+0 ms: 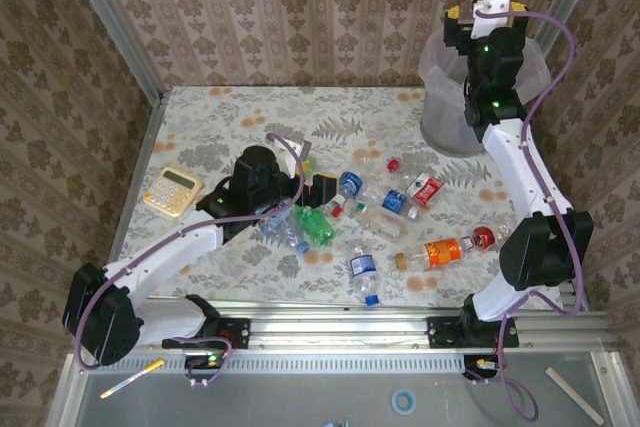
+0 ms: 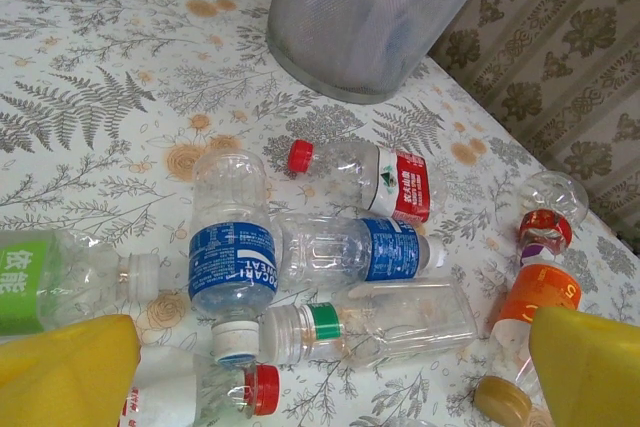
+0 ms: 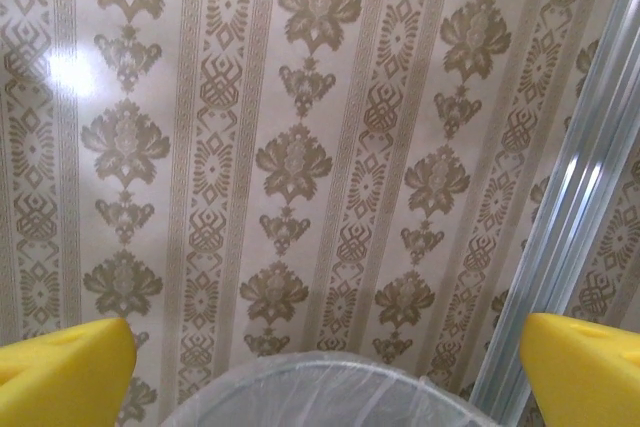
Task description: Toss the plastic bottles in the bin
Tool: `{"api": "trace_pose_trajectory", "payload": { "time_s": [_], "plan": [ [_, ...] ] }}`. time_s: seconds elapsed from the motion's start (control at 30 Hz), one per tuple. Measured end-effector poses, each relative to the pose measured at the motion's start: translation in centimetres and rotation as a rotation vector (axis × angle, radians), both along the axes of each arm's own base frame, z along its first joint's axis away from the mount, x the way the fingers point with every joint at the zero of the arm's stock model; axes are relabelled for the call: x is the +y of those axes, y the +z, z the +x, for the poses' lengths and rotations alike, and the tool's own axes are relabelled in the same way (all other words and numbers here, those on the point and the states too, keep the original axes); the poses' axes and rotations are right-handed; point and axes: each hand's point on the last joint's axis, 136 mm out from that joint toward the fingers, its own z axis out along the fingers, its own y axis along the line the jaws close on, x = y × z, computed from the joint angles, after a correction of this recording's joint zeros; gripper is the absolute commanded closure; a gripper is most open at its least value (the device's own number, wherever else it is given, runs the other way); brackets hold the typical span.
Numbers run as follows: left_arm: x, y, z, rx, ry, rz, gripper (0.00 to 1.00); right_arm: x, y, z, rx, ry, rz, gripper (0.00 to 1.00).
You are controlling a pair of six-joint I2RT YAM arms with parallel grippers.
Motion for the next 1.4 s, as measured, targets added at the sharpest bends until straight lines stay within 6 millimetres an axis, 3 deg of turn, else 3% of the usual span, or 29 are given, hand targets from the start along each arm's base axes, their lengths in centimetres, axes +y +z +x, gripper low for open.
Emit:
{"api": "trace_pose_trajectory", "payload": {
  "time_s": [0.2,0.4,0.57,0.73,0.87,1.13,1.4],
  "plan": [
    [0.2,-0.2,-0.2,0.013,0.002,0.007,0.00,0.0,-0.9,-0.5,0.037,0.002,0.006,0.00],
    [0.7,0.7,-0.6,0.001,0.008,-0.001,0.00,-0.1,-1.4,-3.4,0.037,0.003,0.008,0.00],
    [0.9,1.1,-0.7,-0.008,0.013,-0.010,0.00,-0.2,-1.0,-5.1,0.024,0.001,0.001,0.08],
    [0.9,1.0,-0.8,-0.002,0.013,-0.005,0.00,-0.2,-0.2,-6.4,0.022,-0.005,-0.037,0.30],
    [0.9,1.2,-0.8,-0.004,0.014,-0.010,0.00,-0.2,0.7,-7.7,0.007,-0.005,-0.081,0.33],
    [1.0,1.4,-0.9,-0.002,0.017,-0.019,0.00,1.7,1.2,-7.8,0.039,0.101,-0.141,0.19],
    [1.2,0.6,-1.1,0.030,0.021,0.002,0.00,4.4,0.0,-9.2,0.104,0.254,-0.063,0.03]
  ]
}}
